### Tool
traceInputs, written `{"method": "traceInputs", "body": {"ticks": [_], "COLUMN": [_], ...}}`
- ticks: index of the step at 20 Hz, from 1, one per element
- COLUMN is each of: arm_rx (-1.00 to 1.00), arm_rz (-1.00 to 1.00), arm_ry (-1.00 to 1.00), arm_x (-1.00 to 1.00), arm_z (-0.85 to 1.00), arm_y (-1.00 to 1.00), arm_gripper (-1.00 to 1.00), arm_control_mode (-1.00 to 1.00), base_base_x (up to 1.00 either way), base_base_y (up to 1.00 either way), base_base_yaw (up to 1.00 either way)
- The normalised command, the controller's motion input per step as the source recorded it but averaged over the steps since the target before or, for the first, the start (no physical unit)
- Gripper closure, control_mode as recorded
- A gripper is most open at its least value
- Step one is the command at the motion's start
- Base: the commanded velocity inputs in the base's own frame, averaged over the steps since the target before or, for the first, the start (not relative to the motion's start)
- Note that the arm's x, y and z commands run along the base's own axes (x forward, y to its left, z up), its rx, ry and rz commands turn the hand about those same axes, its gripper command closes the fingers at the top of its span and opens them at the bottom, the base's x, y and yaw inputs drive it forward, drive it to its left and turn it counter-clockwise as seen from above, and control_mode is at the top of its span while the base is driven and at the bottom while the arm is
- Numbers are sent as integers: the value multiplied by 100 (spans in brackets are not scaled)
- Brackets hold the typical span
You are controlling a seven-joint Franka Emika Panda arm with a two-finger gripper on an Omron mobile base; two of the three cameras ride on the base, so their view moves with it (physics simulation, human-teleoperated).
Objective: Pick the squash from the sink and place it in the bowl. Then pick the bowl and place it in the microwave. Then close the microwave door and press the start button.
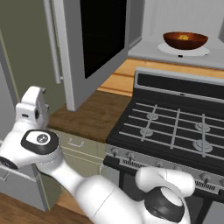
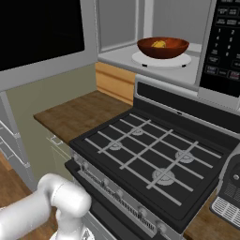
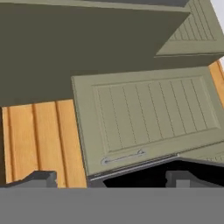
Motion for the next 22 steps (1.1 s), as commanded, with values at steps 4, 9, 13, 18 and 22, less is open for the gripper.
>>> {"method": "traceInputs", "body": {"ticks": [4, 9, 13, 18, 22], "arm_rx": [0, 0, 0, 3, 8], "arm_rz": [-6, -2, 0, -1, -1], "arm_ry": [-14, -28, -27, -18, -12], "arm_x": [6, -22, -28, -37, -45], "arm_z": [8, 32, 40, 49, 39], "arm_y": [-61, -89, -93, -86, -97], "arm_gripper": [-100, -100, -100, -100, -100], "arm_control_mode": [-100, -100, -100, -100, -100], "base_base_x": [0, 0, 0, 0, 0], "base_base_y": [0, 0, 0, 0, 0], "base_base_yaw": [0, 0, 0, 0, 0]}}
